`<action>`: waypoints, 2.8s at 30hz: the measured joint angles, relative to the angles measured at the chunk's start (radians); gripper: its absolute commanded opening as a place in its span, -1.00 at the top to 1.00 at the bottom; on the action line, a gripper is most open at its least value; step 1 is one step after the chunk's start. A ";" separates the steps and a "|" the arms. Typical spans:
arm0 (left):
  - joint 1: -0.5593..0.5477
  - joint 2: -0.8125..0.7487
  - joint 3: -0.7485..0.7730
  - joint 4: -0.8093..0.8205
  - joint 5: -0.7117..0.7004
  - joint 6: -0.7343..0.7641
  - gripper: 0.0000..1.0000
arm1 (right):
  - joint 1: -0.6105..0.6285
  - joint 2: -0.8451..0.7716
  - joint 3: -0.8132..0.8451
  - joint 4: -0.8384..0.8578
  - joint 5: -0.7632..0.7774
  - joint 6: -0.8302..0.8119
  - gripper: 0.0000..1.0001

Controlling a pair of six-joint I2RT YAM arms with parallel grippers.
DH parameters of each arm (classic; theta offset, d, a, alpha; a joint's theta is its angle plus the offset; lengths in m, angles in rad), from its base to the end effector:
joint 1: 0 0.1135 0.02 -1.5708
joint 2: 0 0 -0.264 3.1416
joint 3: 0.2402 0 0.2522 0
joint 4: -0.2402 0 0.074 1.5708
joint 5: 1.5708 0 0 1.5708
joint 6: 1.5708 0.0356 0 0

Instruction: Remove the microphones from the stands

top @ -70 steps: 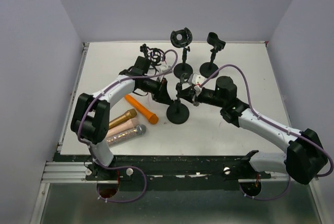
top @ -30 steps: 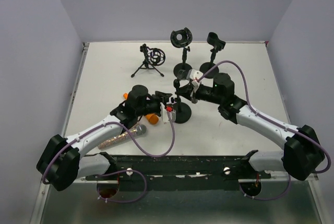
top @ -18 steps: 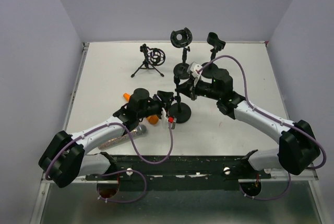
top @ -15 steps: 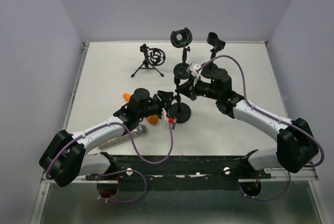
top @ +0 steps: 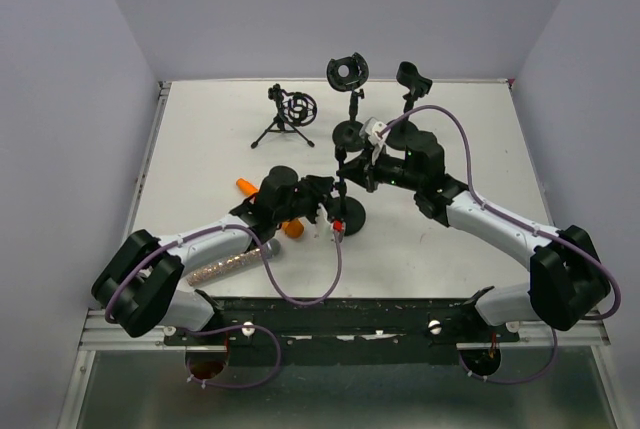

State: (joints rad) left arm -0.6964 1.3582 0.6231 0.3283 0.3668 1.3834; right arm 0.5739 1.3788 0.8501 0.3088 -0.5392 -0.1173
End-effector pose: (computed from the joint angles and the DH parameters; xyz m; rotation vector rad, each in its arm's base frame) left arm 0.2102 -0.1924 0.2093 1.7890 0.7764 0.0909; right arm 0.2533 0.1855 0.2781 -0.9782 1.5483 0.8055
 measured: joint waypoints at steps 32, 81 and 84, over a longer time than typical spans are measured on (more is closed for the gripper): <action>0.272 0.391 0.621 -0.677 0.724 -1.399 0.59 | -0.009 -0.045 -0.037 0.003 -0.029 -0.147 0.99; 0.301 0.494 0.653 -0.621 0.869 -1.696 0.89 | -0.020 -0.080 -0.074 0.000 -0.012 -0.125 0.99; 0.309 0.517 0.607 -0.480 0.930 -1.871 0.38 | -0.019 -0.083 -0.081 0.001 -0.009 -0.123 0.99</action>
State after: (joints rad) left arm -0.3878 1.8751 1.2304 -0.1516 1.2964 -0.4873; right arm 0.5545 1.2957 0.7689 0.3096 -0.5484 -0.2401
